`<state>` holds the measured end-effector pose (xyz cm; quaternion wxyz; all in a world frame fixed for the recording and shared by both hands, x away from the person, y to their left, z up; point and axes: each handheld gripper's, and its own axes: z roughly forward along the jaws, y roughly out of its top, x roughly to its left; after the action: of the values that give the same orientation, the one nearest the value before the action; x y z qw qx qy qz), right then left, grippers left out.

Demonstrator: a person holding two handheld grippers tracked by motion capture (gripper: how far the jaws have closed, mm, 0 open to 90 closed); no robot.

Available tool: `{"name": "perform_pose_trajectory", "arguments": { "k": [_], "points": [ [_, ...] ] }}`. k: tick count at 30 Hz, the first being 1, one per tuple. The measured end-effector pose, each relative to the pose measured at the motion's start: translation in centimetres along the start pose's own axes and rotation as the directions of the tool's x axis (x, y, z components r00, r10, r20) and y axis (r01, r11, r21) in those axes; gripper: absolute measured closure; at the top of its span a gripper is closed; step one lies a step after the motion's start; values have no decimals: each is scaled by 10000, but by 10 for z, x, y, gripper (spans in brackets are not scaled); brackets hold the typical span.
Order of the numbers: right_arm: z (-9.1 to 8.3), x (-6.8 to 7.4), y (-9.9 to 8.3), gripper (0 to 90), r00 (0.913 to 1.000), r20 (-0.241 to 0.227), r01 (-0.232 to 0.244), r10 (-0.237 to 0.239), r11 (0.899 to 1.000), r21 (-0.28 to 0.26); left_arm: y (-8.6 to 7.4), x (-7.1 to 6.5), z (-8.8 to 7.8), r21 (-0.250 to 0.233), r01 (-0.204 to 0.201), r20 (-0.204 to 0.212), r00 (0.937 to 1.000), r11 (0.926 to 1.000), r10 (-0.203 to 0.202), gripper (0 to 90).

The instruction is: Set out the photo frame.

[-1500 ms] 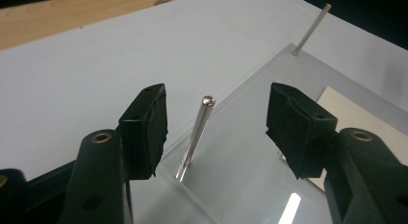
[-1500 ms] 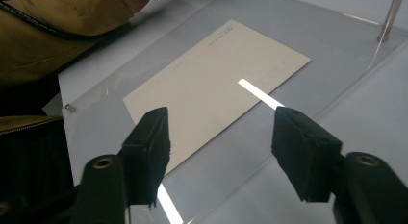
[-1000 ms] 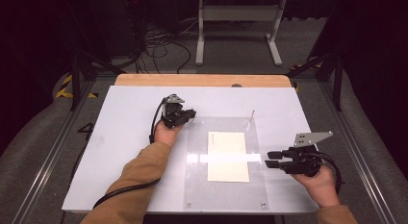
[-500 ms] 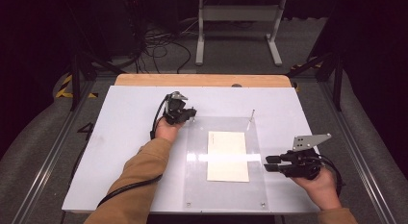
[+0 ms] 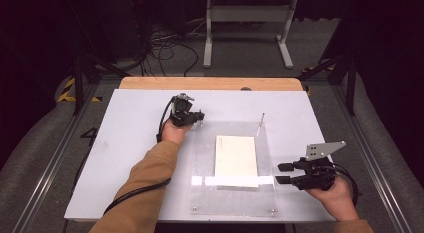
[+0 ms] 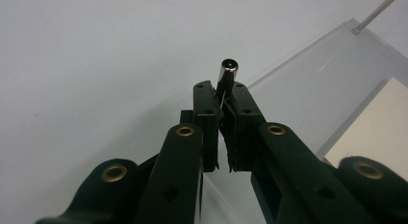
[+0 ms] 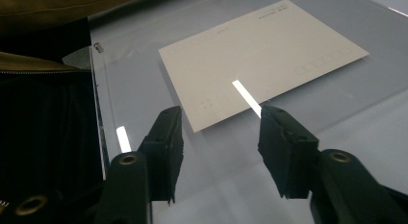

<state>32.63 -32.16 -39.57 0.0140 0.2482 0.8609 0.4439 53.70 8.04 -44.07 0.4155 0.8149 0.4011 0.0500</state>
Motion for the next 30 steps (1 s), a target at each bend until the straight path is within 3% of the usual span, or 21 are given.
{"name": "perform_pose_trajectory", "arguments": {
  "k": [2, 5, 7, 10, 16, 26, 29, 30],
  "points": [
    [0, 1, 0, 437, 10000, -2, 70, -70, 10000, -11, 1, 0, 0, 17, 110, 15, 9999, 9999, -110, 849],
    [1, 5, 0, 235, 9995, -2, 314, -314, 9994, -120, 2, -1, 1, 82, 187, -4, 9998, 9998, -187, 849],
    [4, 10, 0, 130, 9980, 73, 622, -621, 9981, -44, 3, 0, 1, 124, 106, -56, 9999, 9999, -106, 848],
    [8, 17, 0, 40, 9937, 40, 1123, -1124, 9936, 123, 3, 0, 2, 96, 267, -33, 9996, 9996, -267, 848],
    [17, 38, 4, 0, 9730, 55, 2300, -2308, 9712, 627, 6, 2, 3, 251, 504, 48, 9987, 9984, -505, 848],
    [29, 53, 0, 0, 9531, 19, 2997, -3028, 9441, 1372, 5, 3, 4, 148, 735, 109, 9972, 9972, -737, 847],
    [33, 59, -1, 0, 9407, 164, 3317, -3388, 9290, 1642, 5, 4, 5, 139, 718, 113, 9973, 9973, -719, 848],
    [36, 63, -2, 0, 9311, 273, 3531, -3638, 9175, 1829, 5, 4, 5, 82, 866, 173, 9961, 9962, -868, 847]
  ]
}}
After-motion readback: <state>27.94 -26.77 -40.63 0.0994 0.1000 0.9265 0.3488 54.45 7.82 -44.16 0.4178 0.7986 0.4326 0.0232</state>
